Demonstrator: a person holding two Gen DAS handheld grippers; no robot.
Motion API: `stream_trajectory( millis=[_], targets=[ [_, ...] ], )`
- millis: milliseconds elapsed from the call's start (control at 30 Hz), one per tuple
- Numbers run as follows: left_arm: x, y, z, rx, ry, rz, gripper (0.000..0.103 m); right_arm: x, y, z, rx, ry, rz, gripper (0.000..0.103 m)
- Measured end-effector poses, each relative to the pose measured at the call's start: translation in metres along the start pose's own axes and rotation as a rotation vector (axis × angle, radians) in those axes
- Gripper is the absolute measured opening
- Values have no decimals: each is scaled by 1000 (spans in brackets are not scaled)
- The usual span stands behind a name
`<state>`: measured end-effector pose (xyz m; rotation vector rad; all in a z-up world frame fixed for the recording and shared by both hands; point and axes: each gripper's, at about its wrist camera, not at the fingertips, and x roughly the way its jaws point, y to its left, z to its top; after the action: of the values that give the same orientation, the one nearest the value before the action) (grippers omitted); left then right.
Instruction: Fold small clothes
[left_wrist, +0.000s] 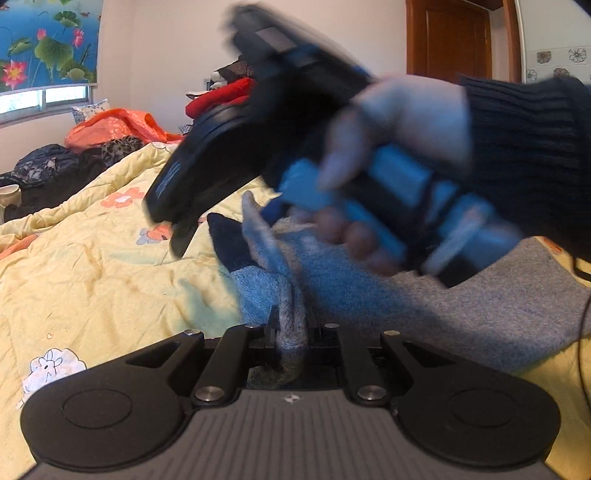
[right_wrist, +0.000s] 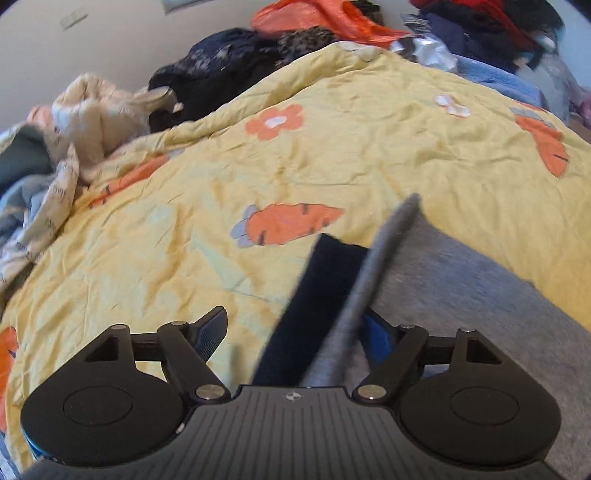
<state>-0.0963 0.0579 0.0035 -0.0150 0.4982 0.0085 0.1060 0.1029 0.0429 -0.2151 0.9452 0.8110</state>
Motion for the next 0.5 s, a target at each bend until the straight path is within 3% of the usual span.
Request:
stream_trajectory(
  millis=[100, 233, 300, 367, 500],
  targets=[
    [1, 0, 0, 1, 3, -5, 10, 17, 15, -2, -85, 49, -95, 63],
    [2, 3, 1, -10, 9, -10, 10, 17, 15, -12, -155, 40, -146, 53],
    [1, -1, 3, 5, 10, -1, 10, 12, 6, -11, -131, 33, -148, 31],
    [0, -9, 9, 34, 9, 5, 10, 3, -12, -8, -68, 28, -114, 15],
    [-13, -41, 35, 53, -56, -74, 10, -31, -62, -14, 123, -50, 72, 13]
  ],
)
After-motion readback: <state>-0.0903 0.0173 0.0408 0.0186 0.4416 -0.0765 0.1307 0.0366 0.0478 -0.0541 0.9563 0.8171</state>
